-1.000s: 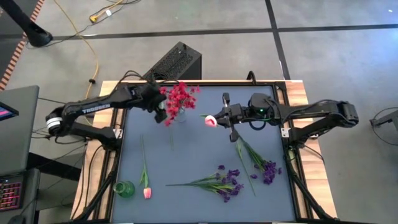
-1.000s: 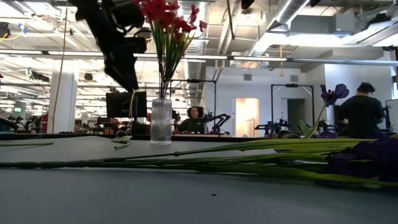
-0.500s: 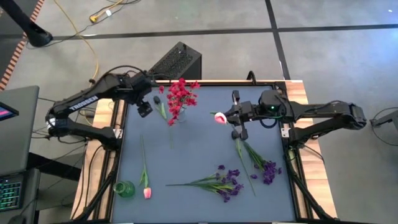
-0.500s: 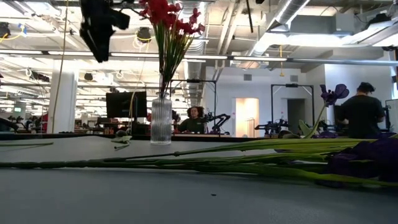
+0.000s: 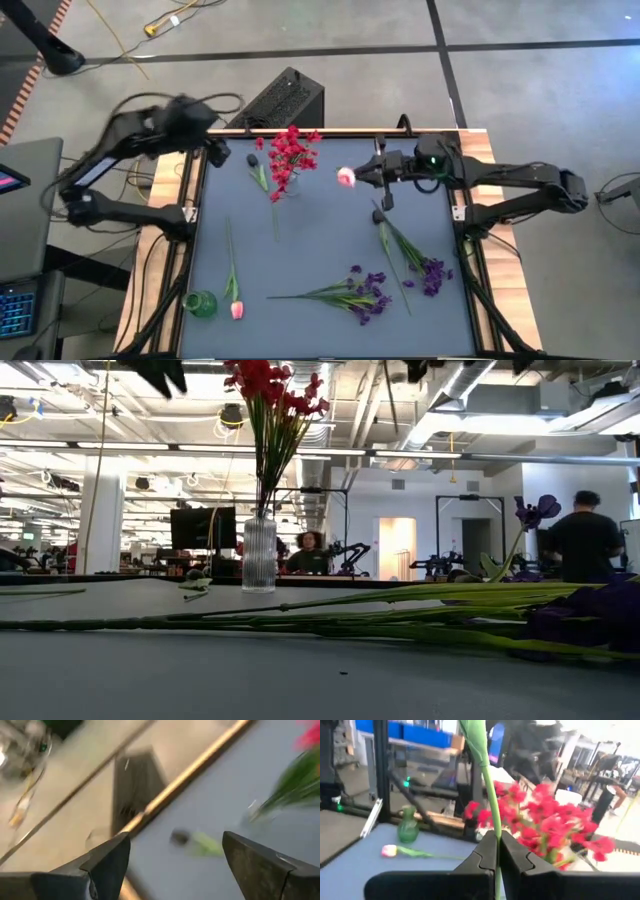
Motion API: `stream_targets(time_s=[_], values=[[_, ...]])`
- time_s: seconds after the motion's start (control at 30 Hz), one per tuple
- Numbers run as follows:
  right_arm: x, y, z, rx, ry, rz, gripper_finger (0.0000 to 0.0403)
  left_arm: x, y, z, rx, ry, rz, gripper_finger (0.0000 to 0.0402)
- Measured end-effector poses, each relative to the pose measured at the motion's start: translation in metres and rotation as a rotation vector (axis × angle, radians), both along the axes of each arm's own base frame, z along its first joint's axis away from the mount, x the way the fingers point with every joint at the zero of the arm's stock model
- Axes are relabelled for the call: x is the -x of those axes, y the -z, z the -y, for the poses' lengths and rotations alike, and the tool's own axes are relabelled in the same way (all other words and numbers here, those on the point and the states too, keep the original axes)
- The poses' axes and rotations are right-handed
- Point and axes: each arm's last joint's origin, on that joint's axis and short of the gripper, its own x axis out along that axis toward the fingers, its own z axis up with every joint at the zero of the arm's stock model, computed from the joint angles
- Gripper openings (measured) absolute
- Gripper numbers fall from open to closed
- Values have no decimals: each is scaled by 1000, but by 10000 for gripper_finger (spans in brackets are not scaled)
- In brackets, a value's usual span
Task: Sort flowers into vase by color
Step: Put the top pink tulip into the transparent vase
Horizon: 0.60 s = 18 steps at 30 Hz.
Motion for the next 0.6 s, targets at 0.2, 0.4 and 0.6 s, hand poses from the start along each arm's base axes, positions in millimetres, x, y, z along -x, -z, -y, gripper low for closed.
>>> stream_targets(time_s=[0.2,0.4,0.6], values=[[5,22,55,-126,25,171,33,32,-5,34,-97,181,359,278],[-5,64,102,-337,132,328,32,55,16,51,-180,340,614,254],[-37,108,129,-556,208,447,30,78,38,57,-228,352,706,240]])
